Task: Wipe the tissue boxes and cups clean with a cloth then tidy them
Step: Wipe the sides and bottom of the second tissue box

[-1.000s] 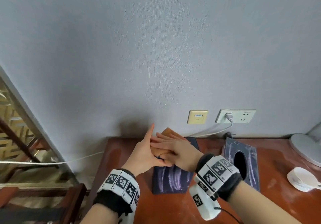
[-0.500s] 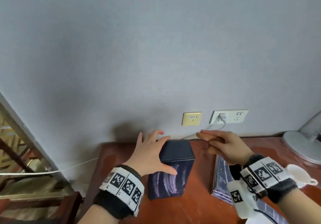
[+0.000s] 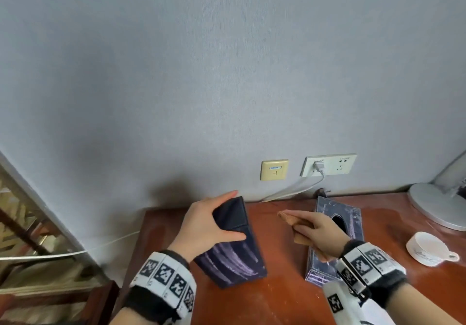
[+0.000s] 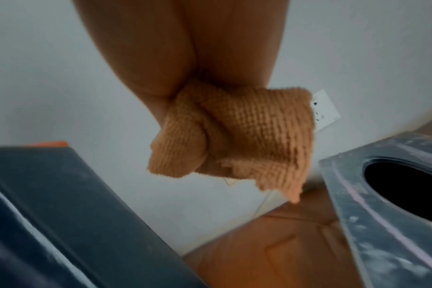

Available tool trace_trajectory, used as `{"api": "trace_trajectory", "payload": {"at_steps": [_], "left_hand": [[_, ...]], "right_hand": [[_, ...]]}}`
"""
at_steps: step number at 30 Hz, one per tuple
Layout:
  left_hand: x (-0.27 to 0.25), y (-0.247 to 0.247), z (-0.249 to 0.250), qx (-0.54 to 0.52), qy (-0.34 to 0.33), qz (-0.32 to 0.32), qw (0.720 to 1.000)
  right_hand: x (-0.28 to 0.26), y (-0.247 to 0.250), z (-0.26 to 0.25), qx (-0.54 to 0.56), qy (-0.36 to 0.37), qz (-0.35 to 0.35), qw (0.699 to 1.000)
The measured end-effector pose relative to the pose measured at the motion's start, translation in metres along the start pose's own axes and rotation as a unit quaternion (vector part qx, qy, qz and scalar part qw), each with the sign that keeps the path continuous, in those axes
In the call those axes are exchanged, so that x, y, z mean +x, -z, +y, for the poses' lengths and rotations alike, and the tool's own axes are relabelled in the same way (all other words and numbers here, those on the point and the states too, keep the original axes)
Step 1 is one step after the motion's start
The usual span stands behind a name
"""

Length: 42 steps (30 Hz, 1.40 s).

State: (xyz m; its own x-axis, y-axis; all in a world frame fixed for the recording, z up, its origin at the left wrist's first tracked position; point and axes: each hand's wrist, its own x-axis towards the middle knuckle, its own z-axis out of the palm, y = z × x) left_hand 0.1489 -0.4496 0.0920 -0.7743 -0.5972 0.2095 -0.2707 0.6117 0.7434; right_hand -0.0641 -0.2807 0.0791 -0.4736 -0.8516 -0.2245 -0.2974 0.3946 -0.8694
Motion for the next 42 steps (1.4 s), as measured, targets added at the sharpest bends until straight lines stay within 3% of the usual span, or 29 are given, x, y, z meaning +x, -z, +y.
{"api": "trace_trajectory", "payload": {"at_steps": [3, 10, 14, 19, 24, 28, 34, 42], "left_hand": [[-0.014, 0.013, -0.012, -0.1, 0.034, 0.024, 0.994], [-0.027, 0.027, -0.034, -0.199, 0.091, 0.07, 0.973], [-0.034, 0.019, -0.054, -0.302, 0.172, 0.112, 0.931], [-0.043, -0.005, -0.08, -0.406, 0.246, 0.156, 0.866], [-0.053, -0.032, -0.102, -0.4, 0.32, 0.167, 0.842], [-0.055, -0.041, -0.119, -0.373, 0.357, 0.146, 0.844], [-0.057, -0.045, -0.146, -0.308, 0.388, 0.108, 0.862], [-0.057, -0.046, -0.167, -0.248, 0.411, 0.052, 0.876]], "right_hand": [[0.004, -0.006, 0.029, -0.004, -0.025, 0.019, 0.999], [0.019, -0.027, 0.071, 0.046, -0.086, 0.036, 0.995], [0.024, -0.046, 0.076, 0.082, -0.101, 0.02, 0.991], [0.026, -0.049, 0.062, 0.242, -0.091, 0.042, 0.965], [0.041, -0.054, 0.075, 0.196, -0.115, 0.056, 0.972], [0.052, -0.06, 0.08, 0.161, -0.139, 0.044, 0.976], [0.066, -0.069, 0.061, -0.018, -0.095, 0.023, 0.995], [0.065, -0.077, 0.047, -0.076, -0.101, -0.01, 0.992]]}}
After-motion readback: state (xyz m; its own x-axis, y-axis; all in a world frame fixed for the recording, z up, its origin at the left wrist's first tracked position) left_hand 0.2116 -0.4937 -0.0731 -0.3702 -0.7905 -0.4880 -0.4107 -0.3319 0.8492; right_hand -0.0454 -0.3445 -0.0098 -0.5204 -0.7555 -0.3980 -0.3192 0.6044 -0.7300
